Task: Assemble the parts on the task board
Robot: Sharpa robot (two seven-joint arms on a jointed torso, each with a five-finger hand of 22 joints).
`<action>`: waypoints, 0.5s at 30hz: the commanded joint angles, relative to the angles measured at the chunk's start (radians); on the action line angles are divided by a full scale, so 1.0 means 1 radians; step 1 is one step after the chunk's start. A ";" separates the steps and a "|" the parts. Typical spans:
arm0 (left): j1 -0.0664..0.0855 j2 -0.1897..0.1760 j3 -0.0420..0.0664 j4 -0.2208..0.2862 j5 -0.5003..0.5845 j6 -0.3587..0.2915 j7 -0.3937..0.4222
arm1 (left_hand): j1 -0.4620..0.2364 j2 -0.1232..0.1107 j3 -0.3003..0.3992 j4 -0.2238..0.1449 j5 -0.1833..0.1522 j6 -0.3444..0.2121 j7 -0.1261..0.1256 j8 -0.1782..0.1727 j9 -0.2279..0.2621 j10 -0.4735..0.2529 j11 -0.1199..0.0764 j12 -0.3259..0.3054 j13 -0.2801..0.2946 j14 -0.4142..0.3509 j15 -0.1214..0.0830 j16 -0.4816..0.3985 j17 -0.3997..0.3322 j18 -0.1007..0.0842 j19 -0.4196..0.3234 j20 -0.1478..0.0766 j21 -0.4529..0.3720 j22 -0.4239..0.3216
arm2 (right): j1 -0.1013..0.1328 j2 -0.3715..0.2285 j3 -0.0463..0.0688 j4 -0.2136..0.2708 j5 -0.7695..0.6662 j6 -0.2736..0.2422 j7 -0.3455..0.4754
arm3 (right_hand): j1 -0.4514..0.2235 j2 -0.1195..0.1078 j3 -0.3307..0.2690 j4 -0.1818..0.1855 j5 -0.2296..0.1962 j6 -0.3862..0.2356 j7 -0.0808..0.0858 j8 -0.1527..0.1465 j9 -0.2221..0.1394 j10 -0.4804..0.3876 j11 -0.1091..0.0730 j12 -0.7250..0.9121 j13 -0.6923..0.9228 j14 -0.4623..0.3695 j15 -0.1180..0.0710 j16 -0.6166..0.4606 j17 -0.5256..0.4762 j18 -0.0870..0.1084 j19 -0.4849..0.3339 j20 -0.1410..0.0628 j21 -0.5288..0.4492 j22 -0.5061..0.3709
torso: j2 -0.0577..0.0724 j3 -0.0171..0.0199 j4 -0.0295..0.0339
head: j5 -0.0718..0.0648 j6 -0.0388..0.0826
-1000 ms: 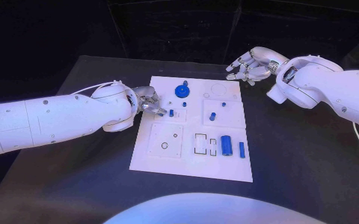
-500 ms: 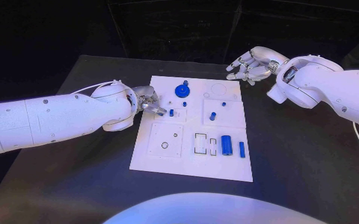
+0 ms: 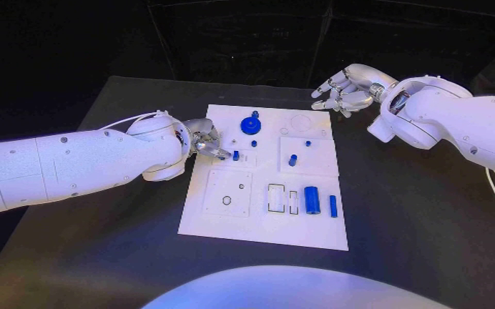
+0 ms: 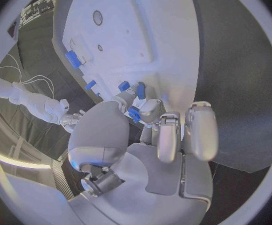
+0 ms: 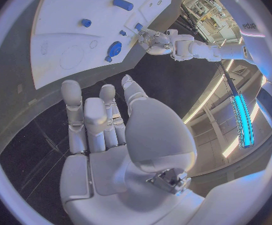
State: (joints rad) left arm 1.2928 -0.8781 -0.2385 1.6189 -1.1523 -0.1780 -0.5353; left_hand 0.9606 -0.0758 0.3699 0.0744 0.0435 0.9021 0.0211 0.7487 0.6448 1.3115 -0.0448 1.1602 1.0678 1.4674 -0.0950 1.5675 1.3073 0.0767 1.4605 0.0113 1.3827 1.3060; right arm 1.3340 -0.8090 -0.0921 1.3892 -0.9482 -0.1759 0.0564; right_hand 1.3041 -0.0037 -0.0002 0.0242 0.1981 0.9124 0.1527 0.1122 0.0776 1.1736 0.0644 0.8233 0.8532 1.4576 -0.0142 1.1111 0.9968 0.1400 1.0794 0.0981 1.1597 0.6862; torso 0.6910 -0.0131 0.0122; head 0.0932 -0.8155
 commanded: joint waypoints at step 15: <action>0.000 0.003 0.000 -0.003 0.007 -0.017 -0.011 | -0.030 -0.003 -0.008 0.021 0.003 0.009 -0.004 0.019 0.008 0.010 -0.005 0.010 0.004 0.103 -0.010 0.003 0.263 -0.021 0.017 -0.006 0.006 0.005 | 0.002 -0.002 0.001 0.003 0.000 -0.005 0.005 | -0.004 0.010 -0.006 0.000 0.006 -0.001 0.000 0.007 0.000 -0.008 -0.001 -0.006 -0.002 -0.004 0.001 -0.005 -0.002 0.018 -0.008 0.001 -0.006 -0.003 | 0.000 0.0001 0.0004 | -0.002 0.002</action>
State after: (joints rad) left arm 1.2925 -0.8760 -0.2386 1.6156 -1.1491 -0.1861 -0.5396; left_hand 0.9396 -0.0793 0.3600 0.0901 0.0434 0.9058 0.0174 0.7641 0.6520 1.3151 -0.0484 1.1661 1.0704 1.4652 -0.1002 1.5675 1.3073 0.0767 1.4639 0.0078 1.3827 1.3081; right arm 1.3340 -0.8102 -0.0921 1.3898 -0.9482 -0.1759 0.0562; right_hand 1.3041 -0.0038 -0.0002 0.0242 0.1981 0.9124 0.1527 0.1121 0.0776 1.1736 0.0644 0.8234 0.8527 1.4576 -0.0142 1.1111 0.9962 0.1400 1.0794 0.0981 1.1598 0.6845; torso 0.6907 -0.0130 0.0127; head 0.0914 -0.8139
